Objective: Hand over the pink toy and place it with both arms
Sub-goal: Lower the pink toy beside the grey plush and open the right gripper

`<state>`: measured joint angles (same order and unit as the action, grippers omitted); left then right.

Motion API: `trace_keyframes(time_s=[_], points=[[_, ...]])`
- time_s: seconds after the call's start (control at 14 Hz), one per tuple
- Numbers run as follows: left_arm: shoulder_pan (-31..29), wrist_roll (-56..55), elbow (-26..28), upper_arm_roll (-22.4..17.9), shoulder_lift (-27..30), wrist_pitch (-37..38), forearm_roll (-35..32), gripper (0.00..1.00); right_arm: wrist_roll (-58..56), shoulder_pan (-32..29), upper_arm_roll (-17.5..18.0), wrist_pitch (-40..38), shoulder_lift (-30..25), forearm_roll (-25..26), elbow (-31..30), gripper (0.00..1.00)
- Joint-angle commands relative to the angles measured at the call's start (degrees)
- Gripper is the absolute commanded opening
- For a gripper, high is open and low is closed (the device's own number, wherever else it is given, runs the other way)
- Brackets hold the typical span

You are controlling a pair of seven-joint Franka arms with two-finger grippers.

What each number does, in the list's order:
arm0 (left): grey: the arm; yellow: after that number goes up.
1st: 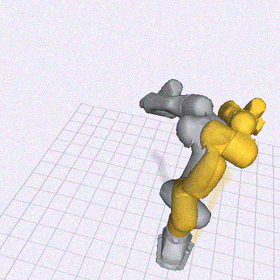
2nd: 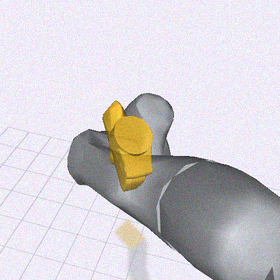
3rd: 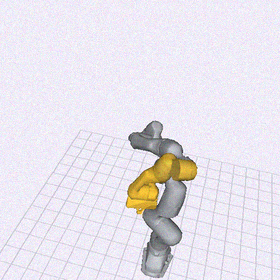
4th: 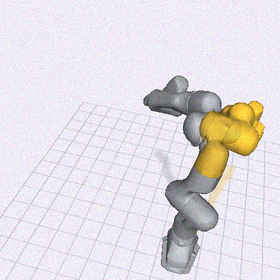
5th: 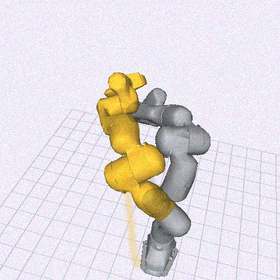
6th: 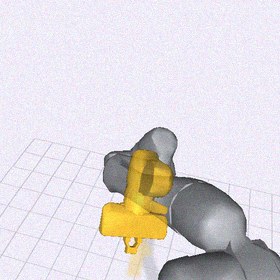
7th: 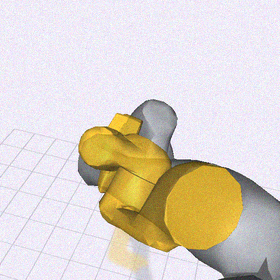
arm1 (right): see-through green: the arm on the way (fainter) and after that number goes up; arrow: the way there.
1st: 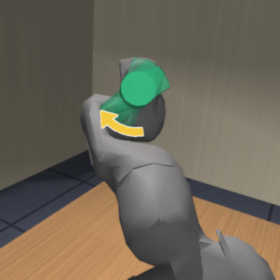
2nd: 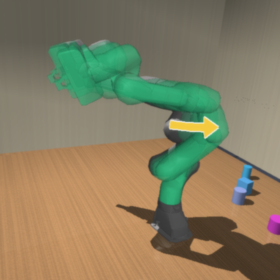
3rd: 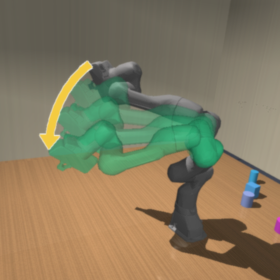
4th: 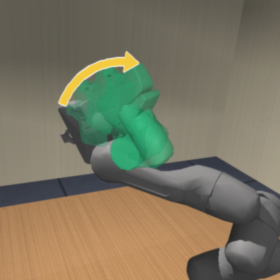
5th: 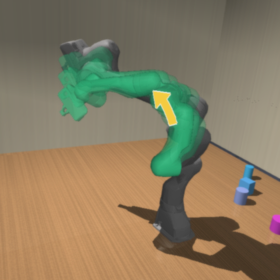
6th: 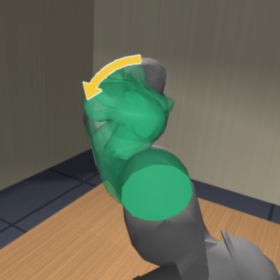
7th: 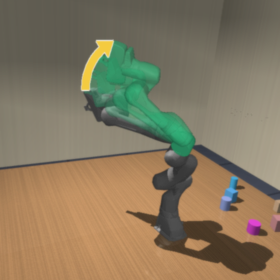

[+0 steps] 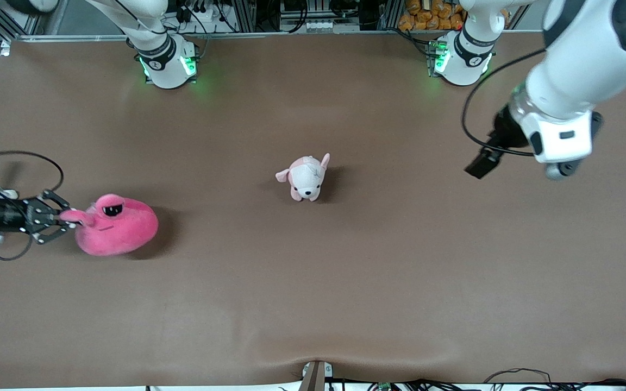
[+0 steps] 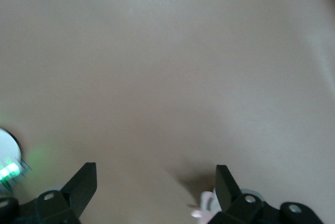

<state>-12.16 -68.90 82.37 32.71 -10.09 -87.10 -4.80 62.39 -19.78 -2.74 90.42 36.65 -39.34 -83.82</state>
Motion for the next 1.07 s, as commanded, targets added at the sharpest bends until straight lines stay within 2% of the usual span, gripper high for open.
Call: trace_keyframes(time_s=[0.0, 0.14, 0.21, 0.29, 0.36, 0.64, 0.71, 0.93, 1.0], points=[[-4.7, 12.3, 0.5, 0.6, 0.9, 0.8, -1.4, 1.00, -3.6, -2.9, 1.3, 1.7, 0.4, -2.0, -1.5, 0.00], [-7.3, 18.9, 0.8, 0.6, 1.0, 1.7, -2.9, 1.00, -4.0, -3.0, 1.2, 2.1, 0.4, -1.6, -1.4, 0.00], [-8.4, 21.4, 0.7, 0.7, 1.1, 2.1, -3.8, 1.00, -4.3, -3.2, 1.2, 2.0, 0.6, -1.7, -1.1, 0.33], [-9.0, 23.4, 0.7, 0.7, 1.2, 2.1, -3.9, 1.00, -5.1, -4.5, 1.3, 2.0, 0.6, -1.7, -1.0, 0.88], [-9.2, 25.2, 0.7, 0.6, 1.2, 2.1, -4.4, 1.00, -6.2, -4.6, 1.3, 1.9, 0.6, -1.7, -0.6, 0.98], [-9.8, 36.2, 1.0, 0.5, 2.5, 1.7, -6.4, 1.00, -6.7, -4.0, 1.8, -3.2, 0.3, -1.7, 7.6, 1.00], [-8.9, 40.4, 1.3, -1.9, 3.5, 1.6, -6.2, 1.00, -6.7, -3.7, 2.0, -4.3, 0.1, -2.0, 10.2, 1.00], [2.7, 46.5, 6.6, -18.9, 9.8, 0.9, 0.6, 1.00, -6.5, -2.4, 5.5, -8.9, -0.5, -0.1, 19.6, 1.00], [5.6, 47.9, 8.8, -23.0, 11.8, 0.7, 1.6, 1.00, -6.5, 0.4, 5.5, -9.1, -1.2, 3.5, 21.6, 1.00]])
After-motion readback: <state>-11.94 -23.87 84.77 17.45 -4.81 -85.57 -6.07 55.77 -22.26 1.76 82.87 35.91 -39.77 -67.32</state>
